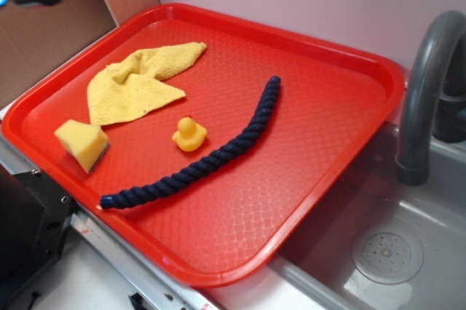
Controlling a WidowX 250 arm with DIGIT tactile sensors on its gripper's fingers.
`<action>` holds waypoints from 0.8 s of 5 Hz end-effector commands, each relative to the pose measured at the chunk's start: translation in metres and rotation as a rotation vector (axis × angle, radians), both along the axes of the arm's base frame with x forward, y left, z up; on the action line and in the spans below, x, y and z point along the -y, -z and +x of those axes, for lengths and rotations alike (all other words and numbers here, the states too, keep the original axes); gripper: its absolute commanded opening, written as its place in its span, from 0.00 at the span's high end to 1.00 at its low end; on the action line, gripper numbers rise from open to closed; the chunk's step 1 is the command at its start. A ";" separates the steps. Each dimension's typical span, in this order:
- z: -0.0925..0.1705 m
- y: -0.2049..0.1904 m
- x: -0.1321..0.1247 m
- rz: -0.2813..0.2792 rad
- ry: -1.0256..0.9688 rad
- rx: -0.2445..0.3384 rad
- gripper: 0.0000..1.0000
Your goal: Grab the blue rope.
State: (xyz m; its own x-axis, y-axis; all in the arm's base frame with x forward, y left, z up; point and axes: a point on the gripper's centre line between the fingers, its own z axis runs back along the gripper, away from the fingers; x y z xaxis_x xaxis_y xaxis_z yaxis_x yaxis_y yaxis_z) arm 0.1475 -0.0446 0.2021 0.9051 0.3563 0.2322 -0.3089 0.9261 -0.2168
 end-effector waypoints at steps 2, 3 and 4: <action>0.098 0.069 0.050 0.004 -0.059 0.006 0.00; 0.118 0.098 0.058 0.035 -0.023 -0.026 0.00; 0.128 0.124 0.063 0.057 0.007 -0.065 0.00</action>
State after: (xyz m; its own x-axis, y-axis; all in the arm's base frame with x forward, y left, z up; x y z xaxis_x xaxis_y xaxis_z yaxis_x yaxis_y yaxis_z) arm 0.2652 -0.1041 0.0604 0.9301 0.3412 0.1361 -0.3295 0.9386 -0.1020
